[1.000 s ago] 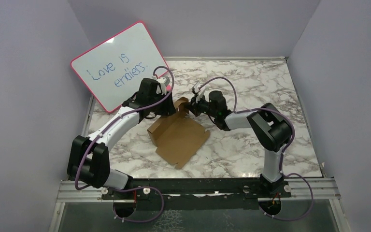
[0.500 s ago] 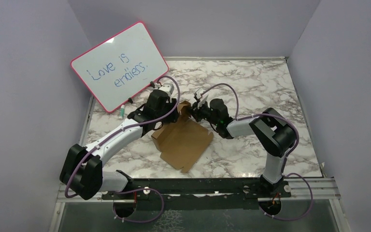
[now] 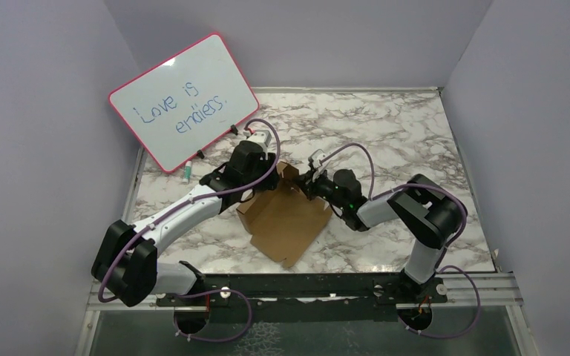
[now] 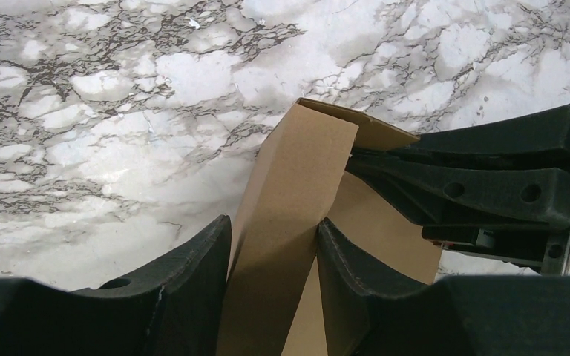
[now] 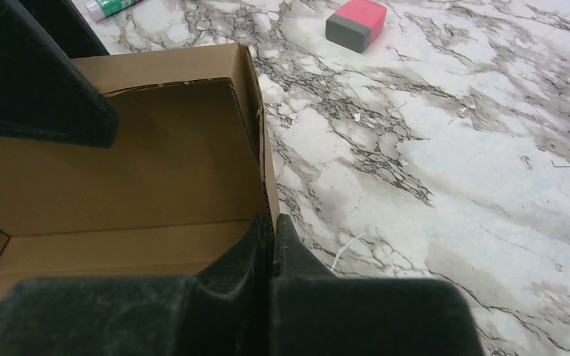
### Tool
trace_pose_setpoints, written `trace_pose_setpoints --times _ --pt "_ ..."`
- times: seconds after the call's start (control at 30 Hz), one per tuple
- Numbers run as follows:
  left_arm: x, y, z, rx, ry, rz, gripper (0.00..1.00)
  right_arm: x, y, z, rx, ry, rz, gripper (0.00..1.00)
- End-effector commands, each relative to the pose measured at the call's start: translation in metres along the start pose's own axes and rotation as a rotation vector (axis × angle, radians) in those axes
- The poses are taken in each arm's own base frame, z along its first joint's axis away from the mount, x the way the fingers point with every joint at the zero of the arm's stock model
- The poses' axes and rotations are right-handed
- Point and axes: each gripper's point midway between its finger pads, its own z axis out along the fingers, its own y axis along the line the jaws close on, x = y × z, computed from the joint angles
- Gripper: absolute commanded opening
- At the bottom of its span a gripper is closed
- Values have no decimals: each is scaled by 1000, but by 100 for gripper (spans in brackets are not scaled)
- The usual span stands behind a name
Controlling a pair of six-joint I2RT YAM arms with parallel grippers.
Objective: Fold the paper box
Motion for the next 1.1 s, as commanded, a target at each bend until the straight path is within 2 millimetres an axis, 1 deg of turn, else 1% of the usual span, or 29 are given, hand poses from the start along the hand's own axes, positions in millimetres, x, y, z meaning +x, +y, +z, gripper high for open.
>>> trace_pose_setpoints --times 0.0,0.07,0.13,0.27,0.4,0.5,0.63,0.7,0.73,0.83,0.93,1.07 --pt "11 24 7 -117 11 -13 45 -2 19 5 -46 -46 49 1" --pt "10 18 8 -90 9 -5 45 -3 20 11 -33 -49 49 1" --pt "9 13 8 -60 4 0 46 -3 13 15 6 -52 50 3" --pt "3 4 4 -9 -32 -8 47 -3 2 16 68 -86 50 6" --pt "1 -8 6 59 -51 -19 47 0 2 22 70 -107 75 6" --pt "1 -10 7 69 -47 -25 47 1 5 28 55 -115 68 6" --pt "-5 -15 4 98 -83 -48 49 8 8 28 51 -112 59 6" --pt "-5 -14 4 97 -85 -59 52 13 8 27 54 -102 49 6" --pt "-9 -18 4 121 -98 -65 53 15 8 27 53 -98 42 6" --pt "-13 -22 4 158 -112 -94 55 20 9 28 57 -85 18 6" --pt "-17 -24 0 196 -133 -124 59 21 8 28 59 -84 8 6" --pt "-22 -22 -7 232 -160 -161 64 22 8 28 59 -81 -6 6"
